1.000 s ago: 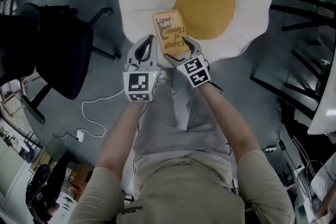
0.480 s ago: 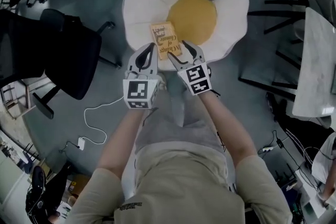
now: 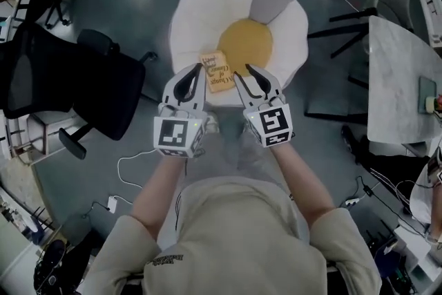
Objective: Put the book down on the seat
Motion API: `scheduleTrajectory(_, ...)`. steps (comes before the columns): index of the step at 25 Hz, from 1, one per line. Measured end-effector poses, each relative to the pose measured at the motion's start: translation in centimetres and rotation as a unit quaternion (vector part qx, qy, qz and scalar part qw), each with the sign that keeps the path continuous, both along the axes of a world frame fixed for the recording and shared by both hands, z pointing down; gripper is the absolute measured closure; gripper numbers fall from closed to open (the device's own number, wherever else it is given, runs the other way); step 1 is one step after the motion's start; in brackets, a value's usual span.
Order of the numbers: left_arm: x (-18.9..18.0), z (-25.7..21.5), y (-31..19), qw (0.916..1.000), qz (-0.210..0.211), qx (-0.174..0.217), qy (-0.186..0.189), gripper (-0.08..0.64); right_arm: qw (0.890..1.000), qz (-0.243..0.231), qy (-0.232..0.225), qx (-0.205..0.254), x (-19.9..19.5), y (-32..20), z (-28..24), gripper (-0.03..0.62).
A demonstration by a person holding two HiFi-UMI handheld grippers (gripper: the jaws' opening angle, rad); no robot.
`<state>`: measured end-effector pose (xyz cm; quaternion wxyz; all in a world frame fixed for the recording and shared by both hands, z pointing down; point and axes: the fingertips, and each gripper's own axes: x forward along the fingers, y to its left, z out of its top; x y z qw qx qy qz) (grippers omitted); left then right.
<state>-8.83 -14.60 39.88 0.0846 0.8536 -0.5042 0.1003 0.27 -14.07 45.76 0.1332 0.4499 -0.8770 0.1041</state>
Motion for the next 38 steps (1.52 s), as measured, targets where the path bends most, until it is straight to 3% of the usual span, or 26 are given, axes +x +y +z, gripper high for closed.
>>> scheduleTrajectory(6, -0.4, -8.7, 1.2, 0.9971, 0.029, 0.071, 0.007, 0.551, 0.997, 0.015, -0.041, 0.065, 1.6, 1.6, -11.8, 0.463)
scheduleTrajectory(11, -0.1, -14.0, 2.4, 0.9931, 0.040, 0.110, 0.015, 0.551, 0.988, 0.002, -0.025, 0.152, 2.6, 3.0, -20.7, 0.471)
scheduleTrajectory(17, 0.3, -20.4, 4.5, 0.9872, 0.050, 0.146, 0.042, 0.551, 0.976, 0.010, -0.009, 0.218, 3.5, 5.7, -26.3, 0.472)
scheduleTrajectory(23, 2.1, -23.0, 6.4, 0.9813, 0.068, 0.179, 0.025, 0.551, 0.959, 0.008, 0.029, 0.282, 3.9, 8.6, -30.1, 0.505)
scheduleTrajectory(26, 2.7, -23.5, 7.8, 0.9777, 0.085, 0.186, 0.049, 0.551, 0.955, 0.017, 0.038, 0.294, 4.3, 9.5, -30.6, 0.518)
scheduleTrajectory(29, 3.3, -23.3, 8.6, 0.9734, 0.096, 0.200, 0.056, 0.551, 0.959, 0.019, 0.007, 0.282, 5.0, 10.1, -30.5, 0.525)
scheduleTrajectory(32, 4.1, -22.6, 8.9, 0.9742, 0.105, 0.186, 0.071, 0.551, 0.964, 0.037, -0.034, 0.261, 6.5, 10.6, -29.9, 0.543)
scheduleTrajectory(34, 4.4, -22.3, 8.9, 0.9747, 0.111, 0.179, 0.075, 0.551, 0.967, 0.042, -0.039, 0.250, 7.0, 10.9, -29.3, 0.577)
scheduleTrajectory(38, 4.6, -22.2, 8.4, 0.9750, 0.110, 0.180, 0.071, 0.551, 0.971, 0.031, -0.034, 0.235, 7.2, 10.8, -28.5, 0.583)
